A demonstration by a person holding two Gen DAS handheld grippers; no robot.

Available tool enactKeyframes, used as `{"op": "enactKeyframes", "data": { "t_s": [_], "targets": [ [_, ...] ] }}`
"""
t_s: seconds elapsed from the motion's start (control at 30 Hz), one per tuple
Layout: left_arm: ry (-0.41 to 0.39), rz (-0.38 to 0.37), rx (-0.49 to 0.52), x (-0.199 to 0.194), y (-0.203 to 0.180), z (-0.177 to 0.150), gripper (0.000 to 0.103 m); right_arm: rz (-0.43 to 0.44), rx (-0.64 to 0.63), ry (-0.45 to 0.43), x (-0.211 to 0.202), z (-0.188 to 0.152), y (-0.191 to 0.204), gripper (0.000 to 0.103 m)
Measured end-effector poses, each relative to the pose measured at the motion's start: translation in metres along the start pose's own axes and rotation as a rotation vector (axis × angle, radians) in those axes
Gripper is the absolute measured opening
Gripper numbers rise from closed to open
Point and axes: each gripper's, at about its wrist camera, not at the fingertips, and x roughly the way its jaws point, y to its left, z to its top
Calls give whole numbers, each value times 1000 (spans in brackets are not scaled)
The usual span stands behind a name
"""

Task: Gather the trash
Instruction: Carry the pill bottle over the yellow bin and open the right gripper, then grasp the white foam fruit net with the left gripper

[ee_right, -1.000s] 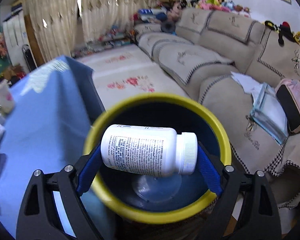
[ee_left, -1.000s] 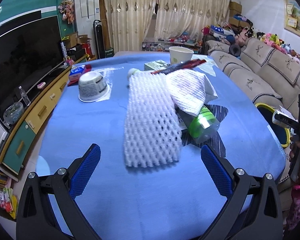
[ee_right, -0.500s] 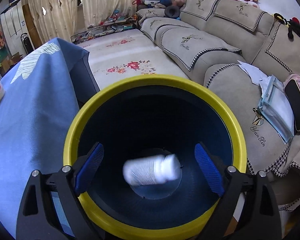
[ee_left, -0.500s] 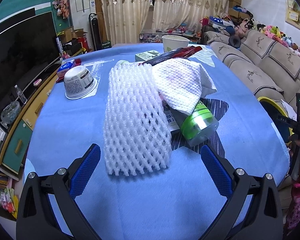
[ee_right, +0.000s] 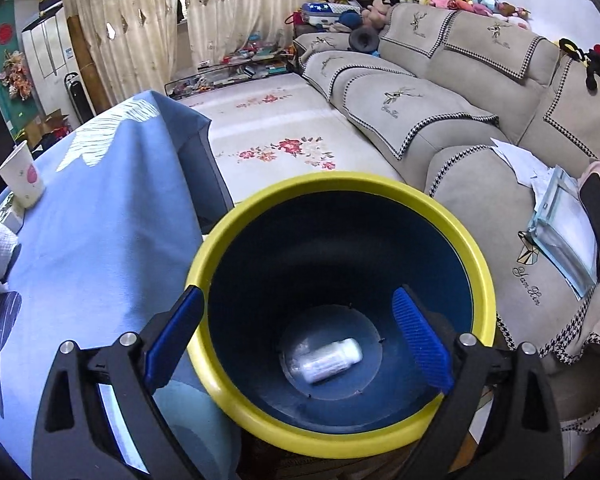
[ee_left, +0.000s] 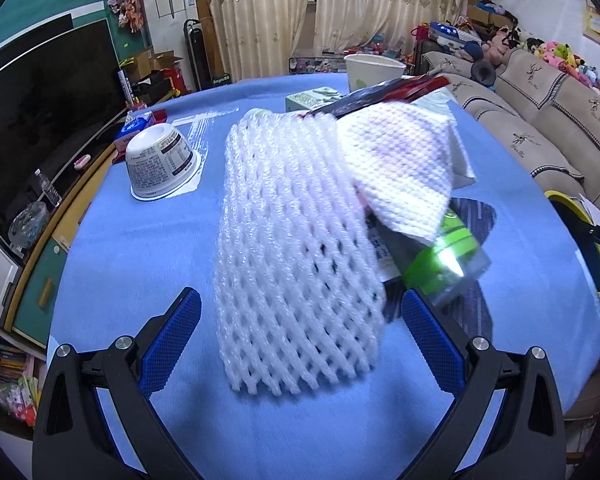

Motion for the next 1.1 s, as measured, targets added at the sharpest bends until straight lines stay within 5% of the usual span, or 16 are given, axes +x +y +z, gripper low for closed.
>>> {"op": "enactKeyframes", "data": {
  "t_s": [0.27,0.4,0.67,0.87,1.1],
  "targets": [
    [10,-19,-20,13,11,2,95,4,-11,12,4,-2,4,91],
    [25,-57,-54,19,20,3,79,11,-13,16,4,-4,6,91],
    [27,-103,-85,11,35,-3,28,18,-17,-1,-1,-5,6,91],
    [-45,-89,-64,-25,39,-6,25,32,-23,-20,-12,-5,7,91],
    [-109,-169,22,-69,12,6,25,26,-27,-85,-43,-5,-1,91]
  ]
}}
